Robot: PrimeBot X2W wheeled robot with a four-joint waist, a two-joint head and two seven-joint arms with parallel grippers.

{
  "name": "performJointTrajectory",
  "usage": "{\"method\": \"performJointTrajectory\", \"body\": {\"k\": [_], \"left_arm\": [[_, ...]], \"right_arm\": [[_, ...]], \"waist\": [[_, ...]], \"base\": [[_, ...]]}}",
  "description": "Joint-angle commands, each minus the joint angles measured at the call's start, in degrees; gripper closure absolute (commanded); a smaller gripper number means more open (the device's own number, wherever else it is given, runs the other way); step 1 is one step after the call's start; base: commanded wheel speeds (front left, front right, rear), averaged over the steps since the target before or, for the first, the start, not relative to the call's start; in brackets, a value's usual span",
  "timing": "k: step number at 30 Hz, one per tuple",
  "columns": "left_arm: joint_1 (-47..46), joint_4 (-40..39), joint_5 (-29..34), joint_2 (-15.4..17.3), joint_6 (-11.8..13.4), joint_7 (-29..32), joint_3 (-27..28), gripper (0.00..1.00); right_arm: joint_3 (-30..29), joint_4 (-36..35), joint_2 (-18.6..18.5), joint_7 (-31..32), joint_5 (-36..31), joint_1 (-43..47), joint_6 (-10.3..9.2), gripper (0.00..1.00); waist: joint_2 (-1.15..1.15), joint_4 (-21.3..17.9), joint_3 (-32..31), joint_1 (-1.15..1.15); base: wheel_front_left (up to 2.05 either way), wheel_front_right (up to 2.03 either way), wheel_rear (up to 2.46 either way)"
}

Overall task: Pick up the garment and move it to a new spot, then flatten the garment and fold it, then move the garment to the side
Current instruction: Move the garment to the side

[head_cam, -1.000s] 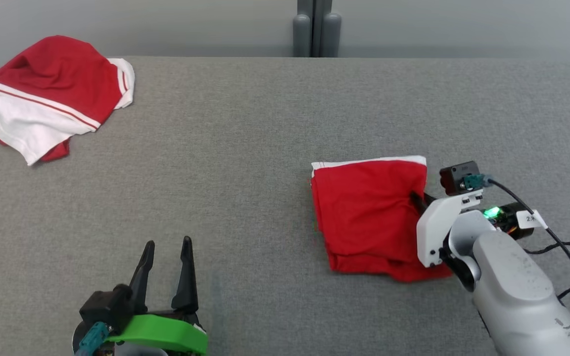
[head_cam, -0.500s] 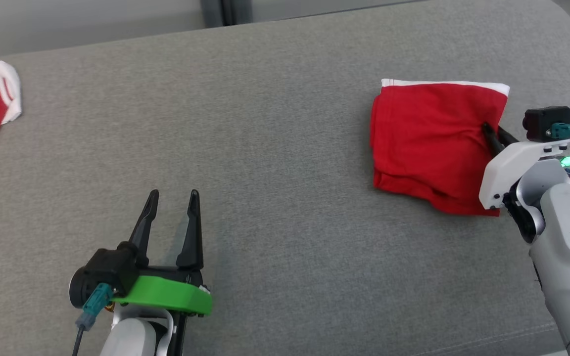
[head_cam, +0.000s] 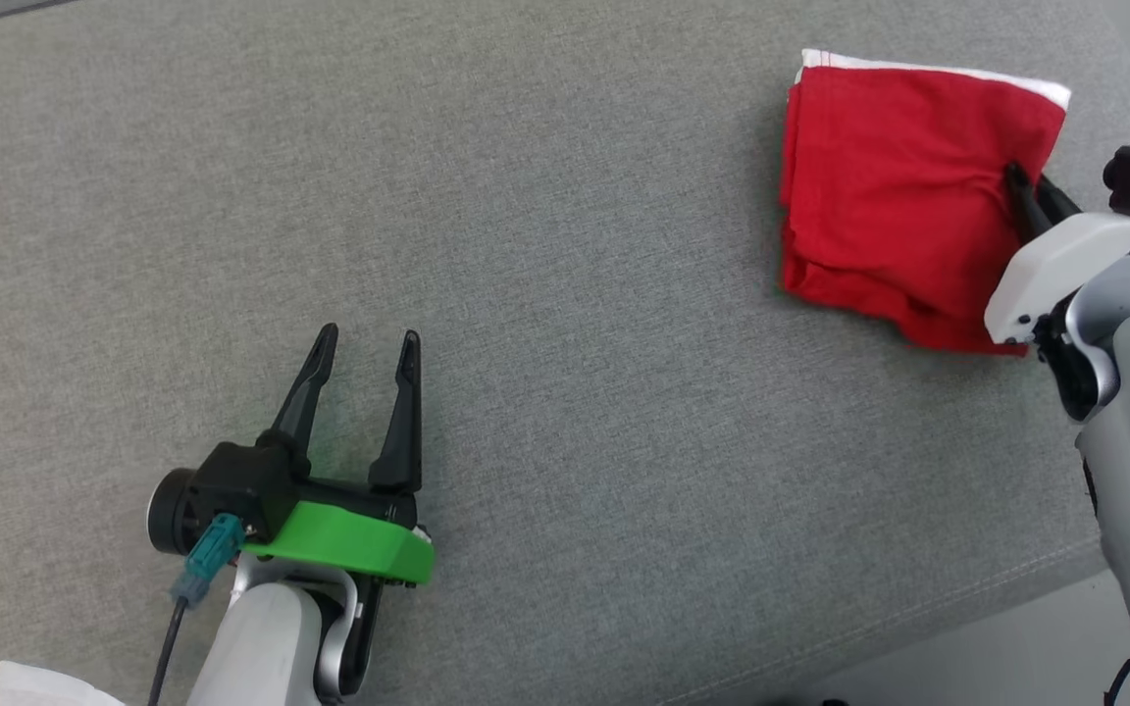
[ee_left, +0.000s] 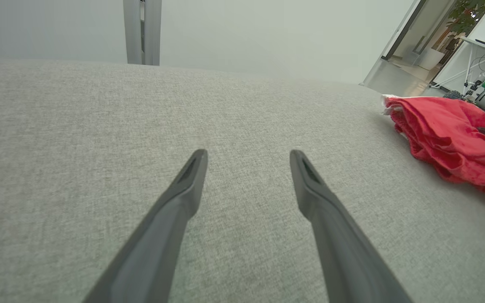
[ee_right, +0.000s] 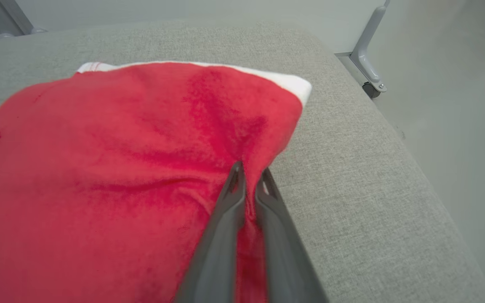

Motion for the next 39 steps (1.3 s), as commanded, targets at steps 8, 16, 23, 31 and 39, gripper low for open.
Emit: {"method": "performJointTrajectory", "body": {"k": [8,16,23,31,39], "left_arm": [[-2.36,-0.64,0.53,0.5,-0.31,-0.03,0.65,0.0],[-2.75,-1.02,0.17,0.24,-0.38,-0.03,0.86,0.0],[-2.94,-0.92,0.09,0.12,-0.41,-0.03,1.07,0.0],[-2.47,-0.34,-0.2,0.01,-0.44,-0.03,1.16,0.0],[-1.72,0.85,-1.29,-0.05,-0.45,-0.03,2.91,0.0]], "right_arm": [[0.06,4.6,-5.79,0.29,-1.36,-8.99,-0.09,1.0],[-0.05,10.1,-11.29,-0.06,-3.17,-15.07,-0.09,1.0],[-1.56,12.77,-13.68,-4.36,-5.67,-18.2,-0.09,0.0],[-0.57,15.75,-12.06,-9.31,-6.93,-19.39,-0.09,0.0],[1.61,16.46,-7.72,-13.31,-7.35,-16.79,-0.09,0.0]], "waist": [[0.0,4.27,4.54,0.0],[0.0,7.89,6.61,0.0],[0.0,8.6,7.21,0.0],[0.0,7.71,5.17,0.0],[0.0,7.54,-0.64,0.0]], "base": [[0.0,0.0,0.0],[0.0,0.0,0.0],[0.0,0.0,0.0],[0.0,0.0,0.0],[0.0,0.0,0.0]]}}
